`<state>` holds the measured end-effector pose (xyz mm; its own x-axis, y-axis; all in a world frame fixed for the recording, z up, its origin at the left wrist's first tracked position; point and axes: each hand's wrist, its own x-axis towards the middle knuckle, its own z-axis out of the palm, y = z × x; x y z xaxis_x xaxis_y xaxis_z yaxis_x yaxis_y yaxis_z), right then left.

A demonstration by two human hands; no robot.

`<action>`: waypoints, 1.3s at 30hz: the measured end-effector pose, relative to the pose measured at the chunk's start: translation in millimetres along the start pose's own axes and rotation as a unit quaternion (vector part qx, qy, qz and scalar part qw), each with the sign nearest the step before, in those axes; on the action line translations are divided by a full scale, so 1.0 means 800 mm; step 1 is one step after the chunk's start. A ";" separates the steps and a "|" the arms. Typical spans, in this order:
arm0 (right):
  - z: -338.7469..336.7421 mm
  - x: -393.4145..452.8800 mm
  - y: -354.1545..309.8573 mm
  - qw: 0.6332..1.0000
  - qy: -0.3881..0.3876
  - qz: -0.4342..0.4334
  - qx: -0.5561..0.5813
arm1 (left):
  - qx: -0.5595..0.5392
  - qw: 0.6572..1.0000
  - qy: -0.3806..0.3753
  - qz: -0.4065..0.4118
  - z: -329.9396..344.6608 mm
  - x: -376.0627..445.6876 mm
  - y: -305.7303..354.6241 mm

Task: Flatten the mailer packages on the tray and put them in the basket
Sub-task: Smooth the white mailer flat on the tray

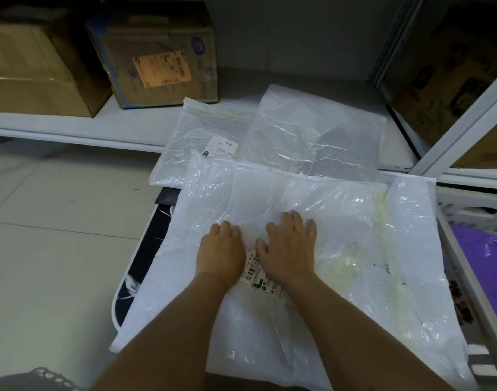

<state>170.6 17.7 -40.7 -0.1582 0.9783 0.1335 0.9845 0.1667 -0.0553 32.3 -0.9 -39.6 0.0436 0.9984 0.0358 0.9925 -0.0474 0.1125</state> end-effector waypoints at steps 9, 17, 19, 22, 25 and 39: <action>0.011 0.008 0.008 0.992 -0.113 0.031 0.045 | 0.058 0.993 -0.099 -0.021 0.004 0.033 -0.015; 0.009 0.019 0.031 0.983 -0.055 0.167 0.044 | 0.020 0.978 -0.167 -0.122 0.009 0.035 -0.017; 0.004 0.022 0.046 0.987 -0.052 0.150 0.018 | 0.019 0.975 -0.174 -0.140 0.007 0.036 -0.014; -0.003 0.022 0.077 0.993 -0.075 0.093 -0.017 | 0.035 0.963 -0.188 -0.189 -0.006 0.038 0.010; -0.011 0.009 0.097 0.988 -0.066 0.133 -0.036 | 0.043 0.968 -0.138 -0.203 -0.016 0.034 0.059; -0.001 -0.025 0.154 0.975 -0.113 0.192 0.017 | 0.000 0.991 -0.131 0.031 0.026 0.002 0.153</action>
<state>294.9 18.7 -49.2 0.2043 0.9709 -0.1248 0.9721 -0.2162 -0.0905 156.4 -4.6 -46.0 0.1331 0.9672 -0.2163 0.9869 -0.1091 0.1191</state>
